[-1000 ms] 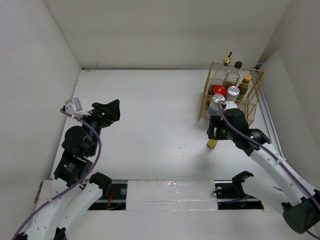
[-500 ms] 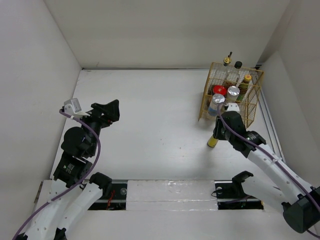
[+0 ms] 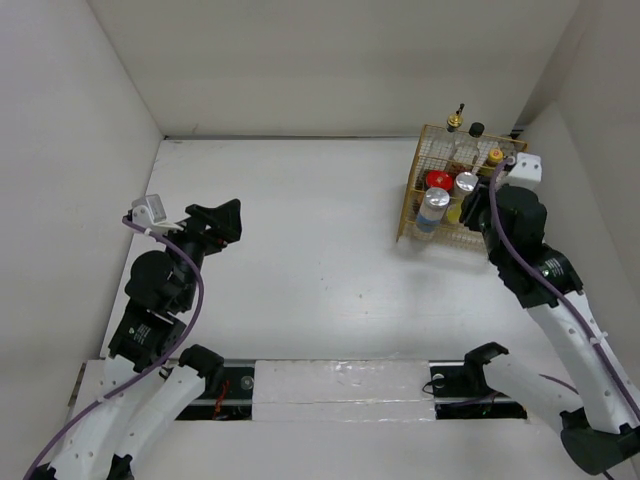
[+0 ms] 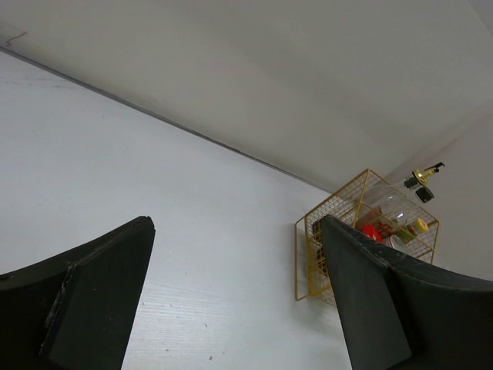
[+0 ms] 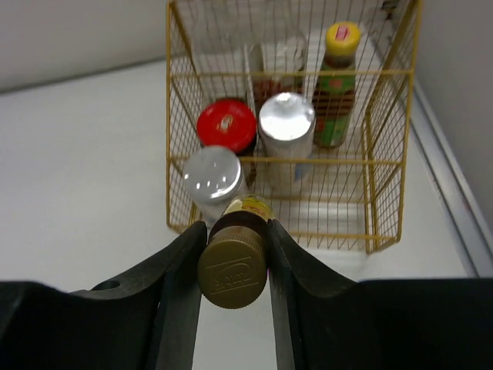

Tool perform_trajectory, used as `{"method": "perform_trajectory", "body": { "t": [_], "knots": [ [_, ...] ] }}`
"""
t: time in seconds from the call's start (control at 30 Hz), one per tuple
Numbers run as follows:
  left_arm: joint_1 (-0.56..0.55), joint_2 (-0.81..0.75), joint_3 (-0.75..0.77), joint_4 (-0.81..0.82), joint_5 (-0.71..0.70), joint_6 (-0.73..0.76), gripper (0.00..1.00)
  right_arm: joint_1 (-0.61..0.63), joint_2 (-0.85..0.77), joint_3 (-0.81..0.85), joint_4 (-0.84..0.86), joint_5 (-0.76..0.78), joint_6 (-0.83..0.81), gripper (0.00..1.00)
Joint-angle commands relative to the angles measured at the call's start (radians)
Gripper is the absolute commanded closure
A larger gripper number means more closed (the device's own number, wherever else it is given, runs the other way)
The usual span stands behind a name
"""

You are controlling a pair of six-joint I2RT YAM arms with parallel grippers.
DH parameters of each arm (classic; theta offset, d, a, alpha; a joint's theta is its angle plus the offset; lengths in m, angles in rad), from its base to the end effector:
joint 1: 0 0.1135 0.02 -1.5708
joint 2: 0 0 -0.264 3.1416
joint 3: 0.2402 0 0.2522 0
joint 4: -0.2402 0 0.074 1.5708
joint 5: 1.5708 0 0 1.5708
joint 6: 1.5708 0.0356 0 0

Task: Organize the condiment bottles

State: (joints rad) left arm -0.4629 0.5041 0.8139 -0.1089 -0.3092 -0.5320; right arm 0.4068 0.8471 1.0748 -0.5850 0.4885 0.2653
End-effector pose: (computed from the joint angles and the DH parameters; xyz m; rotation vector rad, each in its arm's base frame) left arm 0.1029 -0.0392 0.3944 -0.3113 1.3723 -0.6182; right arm 0.1619 0.0515 0.3882 0.1892 1.8753 -0.0119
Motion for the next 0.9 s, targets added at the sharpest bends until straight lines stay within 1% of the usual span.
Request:
{"method": "perform_trajectory", "body": {
  "t": [0.0, 0.03, 0.07, 0.17, 0.23, 0.3, 0.47, 0.67, 0.8, 0.87],
  "knots": [
    [0.000, 0.007, 0.013, 0.041, 0.013, 0.013, 0.15, -0.054, 0.033, 0.060, 0.140, 0.047, -0.061, 0.75],
    [0.000, 0.007, 0.013, 0.041, 0.013, 0.013, 0.15, -0.071, 0.047, 0.060, 0.164, 0.036, -0.075, 0.75],
    [0.000, -0.002, 0.013, 0.041, 0.013, 0.013, 0.15, -0.113, 0.056, 0.060, 0.198, 0.009, -0.075, 0.75],
    [0.000, -0.003, 0.013, 0.041, 0.013, 0.013, 0.15, -0.189, 0.105, 0.060, 0.229, -0.054, -0.086, 0.75],
    [0.000, -0.003, 0.013, 0.041, 0.013, 0.013, 0.15, -0.256, 0.115, 0.060, 0.246, -0.140, -0.086, 0.75],
    [0.000, -0.003, 0.013, 0.041, 0.013, 0.013, 0.15, -0.292, 0.139, 0.050, 0.258, -0.188, -0.086, 0.75],
    [0.000, -0.003, 0.013, 0.041, 0.013, 0.013, 0.15, -0.376, 0.190, 0.005, 0.304, -0.249, -0.086, 0.75],
    [0.000, 0.007, 0.013, 0.041, 0.013, 0.013, 0.15, -0.413, 0.302, -0.064, 0.347, -0.330, -0.077, 0.75],
    [0.000, 0.017, 0.013, 0.041, 0.013, 0.013, 0.15, -0.431, 0.323, -0.085, 0.370, -0.330, -0.077, 0.75],
    [0.000, 0.017, 0.013, 0.041, 0.022, 0.013, 0.15, -0.442, 0.334, -0.096, 0.370, -0.330, -0.077, 0.72]
  ]
}}
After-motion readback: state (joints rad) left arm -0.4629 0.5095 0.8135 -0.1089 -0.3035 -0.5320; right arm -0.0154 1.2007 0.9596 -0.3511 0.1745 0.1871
